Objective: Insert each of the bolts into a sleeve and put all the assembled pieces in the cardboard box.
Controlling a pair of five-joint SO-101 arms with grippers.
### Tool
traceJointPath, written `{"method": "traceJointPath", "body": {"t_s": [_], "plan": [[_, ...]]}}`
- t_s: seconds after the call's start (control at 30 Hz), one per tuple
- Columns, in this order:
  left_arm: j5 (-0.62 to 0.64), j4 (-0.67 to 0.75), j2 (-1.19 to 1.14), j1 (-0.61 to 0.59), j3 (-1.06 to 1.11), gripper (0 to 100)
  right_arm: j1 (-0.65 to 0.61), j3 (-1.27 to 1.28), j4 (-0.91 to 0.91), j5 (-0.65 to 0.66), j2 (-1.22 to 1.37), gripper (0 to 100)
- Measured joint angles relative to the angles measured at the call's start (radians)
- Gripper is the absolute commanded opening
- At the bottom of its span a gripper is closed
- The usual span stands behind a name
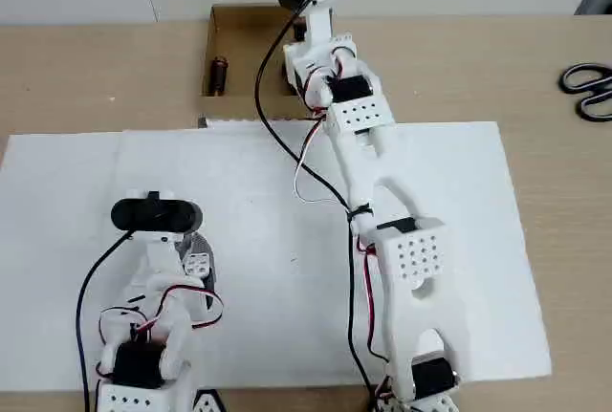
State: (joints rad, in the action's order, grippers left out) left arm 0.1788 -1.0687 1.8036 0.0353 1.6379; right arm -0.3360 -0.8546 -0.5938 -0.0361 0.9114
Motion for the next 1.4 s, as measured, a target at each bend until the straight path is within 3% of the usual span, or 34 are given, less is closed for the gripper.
{"method": "traceJointPath", "body": {"t_s": [0.47,1.17,1.4], "plan": [[0.0,0.0,0.0,0.0,0.0,1,0.005,-0.14,0.002,-0.006,0.175,0.2],[0.0,0.0,0.0,0.0,0.0,1,0.005,-0.143,0.002,-0.006,0.175,0.7],[0.0,0.0,0.0,0.0,0.0,1,0.003,-0.143,0.002,-0.006,0.175,23.1]]}}
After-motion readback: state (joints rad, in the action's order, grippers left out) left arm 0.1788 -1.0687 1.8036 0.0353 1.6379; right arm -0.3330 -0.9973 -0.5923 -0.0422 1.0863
